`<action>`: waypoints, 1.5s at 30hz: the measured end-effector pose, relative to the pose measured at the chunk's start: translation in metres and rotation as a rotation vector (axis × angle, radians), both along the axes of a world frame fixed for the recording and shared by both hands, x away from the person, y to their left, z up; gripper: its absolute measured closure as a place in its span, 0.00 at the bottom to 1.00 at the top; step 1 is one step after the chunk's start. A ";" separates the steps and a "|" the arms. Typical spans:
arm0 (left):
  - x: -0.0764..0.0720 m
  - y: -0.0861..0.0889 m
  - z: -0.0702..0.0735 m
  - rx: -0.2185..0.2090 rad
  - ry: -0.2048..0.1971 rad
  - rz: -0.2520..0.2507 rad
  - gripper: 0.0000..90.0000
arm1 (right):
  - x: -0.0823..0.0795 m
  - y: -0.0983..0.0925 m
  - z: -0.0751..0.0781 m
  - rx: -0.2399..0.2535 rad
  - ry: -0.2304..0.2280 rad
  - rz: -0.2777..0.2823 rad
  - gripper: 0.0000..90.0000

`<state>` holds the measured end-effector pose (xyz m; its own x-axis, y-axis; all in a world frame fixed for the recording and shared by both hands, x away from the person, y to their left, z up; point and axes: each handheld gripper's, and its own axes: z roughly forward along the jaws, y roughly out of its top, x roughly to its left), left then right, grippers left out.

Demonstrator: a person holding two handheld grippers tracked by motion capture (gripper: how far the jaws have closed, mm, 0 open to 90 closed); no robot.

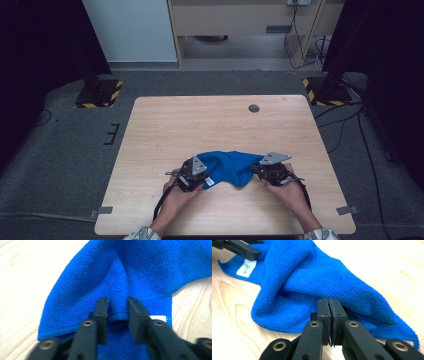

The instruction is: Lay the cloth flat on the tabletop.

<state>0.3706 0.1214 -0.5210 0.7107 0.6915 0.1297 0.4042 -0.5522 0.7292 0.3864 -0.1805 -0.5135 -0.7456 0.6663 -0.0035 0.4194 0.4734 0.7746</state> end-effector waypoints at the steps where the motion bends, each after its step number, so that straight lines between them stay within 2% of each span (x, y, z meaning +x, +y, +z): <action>1: 0.000 0.000 0.001 -0.002 0.002 -0.002 0.86 | -0.001 -0.001 0.002 0.009 -0.004 -0.003 0.98; 7: 0.001 0.005 0.007 -0.023 0.000 -0.004 0.94 | -0.004 -0.008 0.012 0.057 -0.021 -0.013 0.98; 8: 0.000 0.009 0.012 -0.045 -0.004 0.005 0.94 | -0.005 -0.009 0.014 0.068 -0.028 -0.014 0.98; 14: -0.004 0.017 0.022 -0.087 -0.011 0.024 0.94 | -0.009 -0.018 0.024 0.115 -0.043 -0.035 0.98; 18: -0.004 0.024 0.032 -0.128 -0.029 0.039 0.94 | -0.010 -0.027 0.033 0.149 -0.072 -0.064 0.98; 23: 0.005 0.027 0.039 -0.126 -0.037 0.056 0.94 | -0.006 -0.038 0.040 0.182 -0.089 -0.102 0.98; 24: 0.009 0.028 0.040 -0.125 -0.032 0.063 0.94 | -0.002 -0.043 0.042 0.192 -0.094 -0.127 0.98; 26: 0.018 0.030 0.038 -0.118 -0.016 0.078 0.94 | 0.002 -0.045 0.041 0.189 -0.093 -0.142 0.98; 28: 0.030 0.032 0.034 -0.113 0.016 0.095 0.94 | 0.011 -0.050 0.037 0.193 -0.082 -0.184 0.98; 29: 0.035 0.032 0.032 -0.101 0.023 0.103 0.94 | 0.016 -0.052 0.033 0.191 -0.072 -0.200 0.98; 30: 0.040 0.033 0.029 -0.094 0.032 0.111 0.94 | 0.025 -0.054 0.024 0.161 -0.052 -0.223 0.98; 31: 0.045 0.034 0.027 -0.088 0.035 0.118 0.94 | 0.025 -0.054 0.024 0.161 -0.052 -0.223 0.98; 36: 0.066 0.038 0.016 -0.053 0.046 0.162 0.95 | 0.043 -0.048 0.006 0.074 -0.014 -0.232 0.98; 38: 0.071 0.038 0.011 -0.036 0.052 0.173 0.95 | 0.051 -0.045 -0.003 0.032 0.006 -0.234 0.99; 42: 0.074 0.036 0.003 0.005 0.055 0.172 0.94 | 0.058 -0.040 -0.010 -0.004 0.021 -0.239 0.99; 43: 0.074 0.035 0.002 0.009 0.052 0.172 0.94 | 0.061 -0.037 -0.013 -0.027 0.019 -0.235 0.99; 45: 0.076 0.035 -0.001 0.014 0.056 0.172 0.94 | 0.063 -0.036 -0.015 -0.031 0.024 -0.234 0.99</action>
